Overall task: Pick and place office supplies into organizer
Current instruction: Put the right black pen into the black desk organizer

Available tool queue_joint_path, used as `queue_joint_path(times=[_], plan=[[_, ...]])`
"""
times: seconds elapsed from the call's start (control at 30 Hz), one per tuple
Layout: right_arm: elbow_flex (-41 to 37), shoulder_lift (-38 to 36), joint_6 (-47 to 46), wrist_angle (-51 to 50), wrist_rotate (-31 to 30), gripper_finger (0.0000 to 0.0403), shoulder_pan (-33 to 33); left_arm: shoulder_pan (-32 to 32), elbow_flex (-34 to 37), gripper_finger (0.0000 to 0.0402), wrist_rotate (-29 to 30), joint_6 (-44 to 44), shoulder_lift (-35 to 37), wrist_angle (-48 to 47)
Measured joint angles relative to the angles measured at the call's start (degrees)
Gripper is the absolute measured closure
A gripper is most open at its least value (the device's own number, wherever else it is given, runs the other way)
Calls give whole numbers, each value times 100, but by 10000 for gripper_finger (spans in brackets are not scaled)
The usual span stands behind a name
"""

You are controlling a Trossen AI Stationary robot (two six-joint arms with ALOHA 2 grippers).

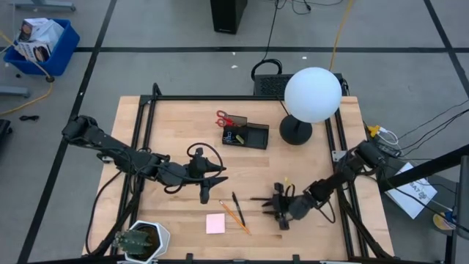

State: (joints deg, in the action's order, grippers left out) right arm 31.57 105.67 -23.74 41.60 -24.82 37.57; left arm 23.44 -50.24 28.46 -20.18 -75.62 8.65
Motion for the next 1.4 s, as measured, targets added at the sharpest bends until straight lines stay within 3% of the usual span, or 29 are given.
queue_joint_path(times=[0.2,0.43,0.57,0.93,1.2,1.4], plan=[[-7,-326,220,-54,-867,287,453,0,0,243,1,2,-1,6],[-7,-1289,-250,-1841,-2150,287,1001,-7,0,243,3,2,-1,10],[-14,-1362,-890,-2599,-2161,286,994,-7,0,243,3,2,-1,12],[-55,-582,-1566,-2551,-1908,287,905,-9,0,243,3,8,-1,10],[-840,-183,-1901,-912,-1907,290,913,-9,0,243,3,-91,-1,4],[-1286,-101,-1914,-220,-1844,353,941,-9,0,243,3,-98,-1,-25]])
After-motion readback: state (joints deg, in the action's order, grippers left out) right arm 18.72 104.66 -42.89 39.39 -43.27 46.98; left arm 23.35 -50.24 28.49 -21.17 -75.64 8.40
